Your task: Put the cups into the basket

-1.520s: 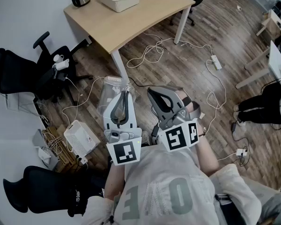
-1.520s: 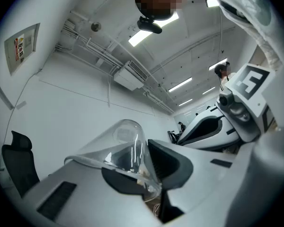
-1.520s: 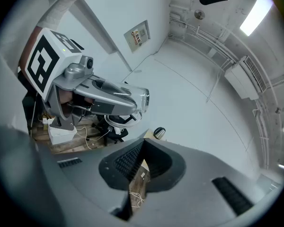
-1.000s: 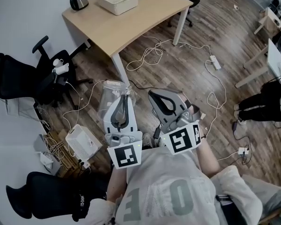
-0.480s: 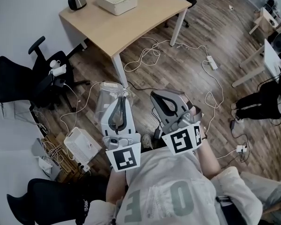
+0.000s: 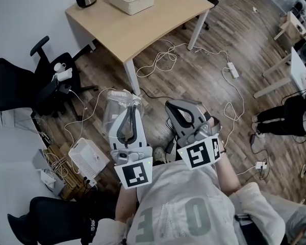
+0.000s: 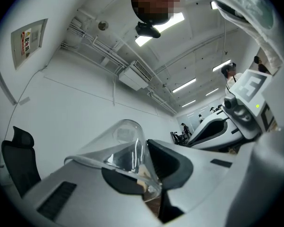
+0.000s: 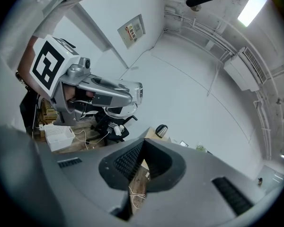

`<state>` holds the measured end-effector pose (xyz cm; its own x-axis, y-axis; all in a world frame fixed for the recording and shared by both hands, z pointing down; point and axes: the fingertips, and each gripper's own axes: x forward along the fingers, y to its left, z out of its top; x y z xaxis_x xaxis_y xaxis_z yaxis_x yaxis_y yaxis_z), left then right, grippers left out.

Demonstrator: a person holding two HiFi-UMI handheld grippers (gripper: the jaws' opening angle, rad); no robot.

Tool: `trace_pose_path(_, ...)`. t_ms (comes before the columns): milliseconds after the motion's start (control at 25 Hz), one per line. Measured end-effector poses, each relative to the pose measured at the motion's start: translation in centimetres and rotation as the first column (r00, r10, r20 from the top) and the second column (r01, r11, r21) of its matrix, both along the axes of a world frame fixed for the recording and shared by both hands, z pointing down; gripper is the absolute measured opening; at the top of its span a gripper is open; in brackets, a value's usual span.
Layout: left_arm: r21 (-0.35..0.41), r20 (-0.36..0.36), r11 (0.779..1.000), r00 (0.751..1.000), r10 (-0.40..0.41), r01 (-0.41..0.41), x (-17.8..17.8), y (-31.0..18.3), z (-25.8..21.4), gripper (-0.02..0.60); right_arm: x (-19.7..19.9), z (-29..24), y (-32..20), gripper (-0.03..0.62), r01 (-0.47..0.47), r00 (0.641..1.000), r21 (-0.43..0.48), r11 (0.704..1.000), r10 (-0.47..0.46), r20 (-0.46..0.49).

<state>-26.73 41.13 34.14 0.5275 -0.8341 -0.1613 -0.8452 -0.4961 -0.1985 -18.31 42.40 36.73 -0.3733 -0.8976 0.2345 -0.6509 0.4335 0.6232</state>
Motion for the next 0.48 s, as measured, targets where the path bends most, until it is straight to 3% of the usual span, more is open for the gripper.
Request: trace_pose_path(480, 0.037, 0.043, 0.997, 0.997, -0.071, 0.069, 6.5, -10.7, -1.2, 0.041, 6.0, 0.1, -11.9, -0.002, 0.090, 0.995, 0.009, 0.996, -0.091, 0.032)
